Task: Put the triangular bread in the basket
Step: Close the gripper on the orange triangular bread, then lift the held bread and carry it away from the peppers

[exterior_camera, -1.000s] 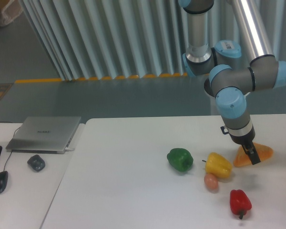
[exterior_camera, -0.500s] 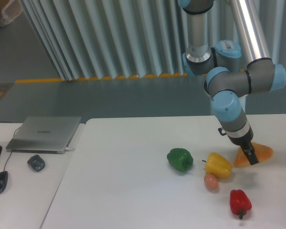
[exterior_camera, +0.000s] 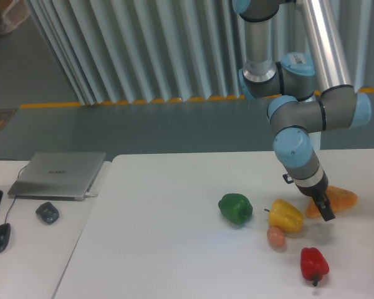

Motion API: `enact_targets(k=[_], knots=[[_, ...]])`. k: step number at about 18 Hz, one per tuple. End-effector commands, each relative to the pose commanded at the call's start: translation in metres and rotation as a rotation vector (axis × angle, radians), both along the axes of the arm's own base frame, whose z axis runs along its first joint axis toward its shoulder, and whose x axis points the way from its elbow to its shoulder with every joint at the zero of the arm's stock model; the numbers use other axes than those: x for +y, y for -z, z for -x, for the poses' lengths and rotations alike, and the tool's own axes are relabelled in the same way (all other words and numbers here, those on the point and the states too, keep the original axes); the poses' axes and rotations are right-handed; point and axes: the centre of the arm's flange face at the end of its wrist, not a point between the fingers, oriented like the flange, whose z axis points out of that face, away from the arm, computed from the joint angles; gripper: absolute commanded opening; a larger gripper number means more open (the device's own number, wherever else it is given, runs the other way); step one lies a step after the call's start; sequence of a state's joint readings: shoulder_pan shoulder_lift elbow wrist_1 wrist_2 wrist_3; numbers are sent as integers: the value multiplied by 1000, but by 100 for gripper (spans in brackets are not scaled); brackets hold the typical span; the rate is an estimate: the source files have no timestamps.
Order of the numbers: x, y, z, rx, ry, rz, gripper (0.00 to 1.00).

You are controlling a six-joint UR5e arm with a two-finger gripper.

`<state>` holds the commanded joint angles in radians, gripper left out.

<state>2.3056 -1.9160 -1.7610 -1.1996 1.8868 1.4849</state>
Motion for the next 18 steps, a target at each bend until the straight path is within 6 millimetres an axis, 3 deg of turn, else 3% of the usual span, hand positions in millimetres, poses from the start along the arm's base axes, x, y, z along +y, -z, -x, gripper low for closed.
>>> enact_targets(k=[1, 4, 10, 11, 16, 18], knots=[[0, 0, 0, 3, -2, 2, 75], [2, -10, 3, 4, 10, -3, 31], [5, -28, 11, -25, 15, 9, 12], [6, -29, 10, -26, 17, 11, 3], [3, -59, 23, -42, -17, -47, 3], [4, -94, 38, -58, -48, -108, 3]])
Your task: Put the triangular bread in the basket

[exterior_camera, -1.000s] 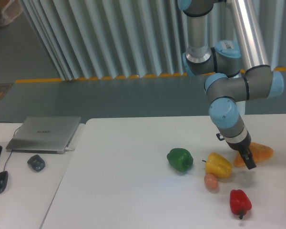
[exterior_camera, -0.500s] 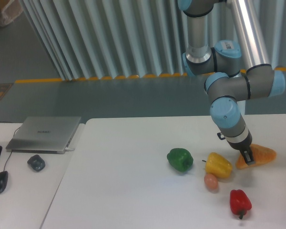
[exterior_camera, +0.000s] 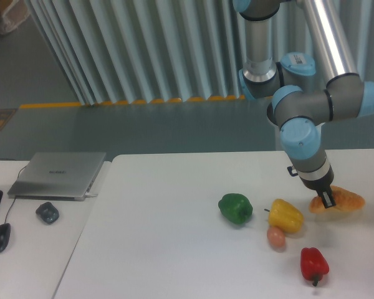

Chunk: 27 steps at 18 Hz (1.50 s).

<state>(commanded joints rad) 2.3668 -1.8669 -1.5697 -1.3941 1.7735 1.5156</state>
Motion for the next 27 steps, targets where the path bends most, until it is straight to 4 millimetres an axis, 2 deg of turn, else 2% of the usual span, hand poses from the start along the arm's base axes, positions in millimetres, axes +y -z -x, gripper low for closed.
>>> enact_targets(k=[2, 5, 7, 10, 12, 17, 18, 23, 25, 27], knots=[[5, -16, 7, 14, 14, -23, 3], [-3, -27, 27, -3, 8, -71, 3], [-22, -33, 48, -15, 50, -81, 3], [-36, -46, 67, -8, 98, -90, 3], [-47, -48, 78, -15, 132, -85, 3], [-93, -58, 126, -16, 186, -93, 6], [-109, -60, 141, -15, 157, -104, 7], [-145, -48, 188, -26, 68, -263, 7], [-152, -44, 201, -3, 141, -258, 7], [-156, -32, 205, -5, 228, -208, 8]])
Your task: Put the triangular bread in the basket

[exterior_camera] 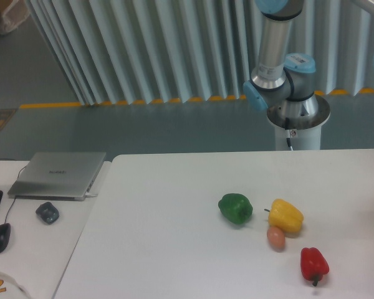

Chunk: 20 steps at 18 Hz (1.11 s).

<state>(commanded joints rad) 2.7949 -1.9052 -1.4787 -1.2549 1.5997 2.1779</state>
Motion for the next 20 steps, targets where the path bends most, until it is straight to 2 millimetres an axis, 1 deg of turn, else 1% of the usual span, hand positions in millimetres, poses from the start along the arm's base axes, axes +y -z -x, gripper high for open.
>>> enact_targets(k=[1, 2, 5, 6, 7, 9, 10, 14, 17, 20], knots=[[-2, 3, 1, 6, 11, 17, 10], [-3, 1, 2, 20, 23, 19, 13], [-4, -1, 1, 30, 37, 35, 27], [-5, -1, 1, 29, 35, 36, 35], [-6, -1, 1, 27, 28, 34, 52], [-6, -3, 4, 47, 18, 25, 94], [-5, -5, 4, 57, 17, 21, 100], [-6, -8, 7, 65, 15, -2, 100], [0, -12, 4, 53, -32, -59, 100], [11, -17, -4, 29, -92, -120, 100]])
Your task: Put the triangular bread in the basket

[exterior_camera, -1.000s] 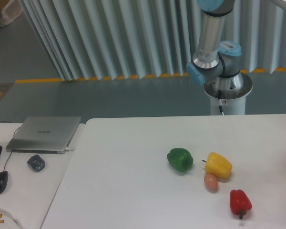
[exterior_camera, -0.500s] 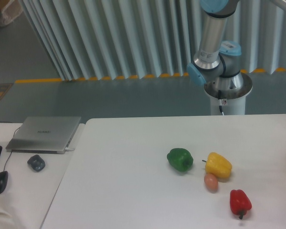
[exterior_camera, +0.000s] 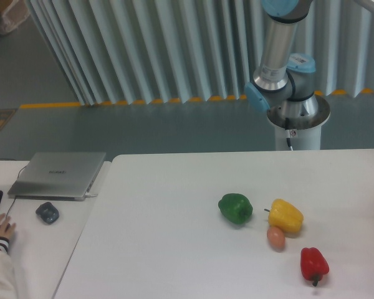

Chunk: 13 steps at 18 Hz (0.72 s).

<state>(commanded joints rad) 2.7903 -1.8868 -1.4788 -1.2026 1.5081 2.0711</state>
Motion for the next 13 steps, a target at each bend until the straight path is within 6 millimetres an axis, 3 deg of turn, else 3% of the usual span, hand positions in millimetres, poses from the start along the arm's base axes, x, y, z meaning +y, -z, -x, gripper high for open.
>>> enact_targets(k=[3, 7, 13], knots=[[21, -2, -20, -35, -35, -39, 100], [63, -7, -57, -55, -94, -49, 100], [100, -13, -101, -60, -60, -56, 100]])
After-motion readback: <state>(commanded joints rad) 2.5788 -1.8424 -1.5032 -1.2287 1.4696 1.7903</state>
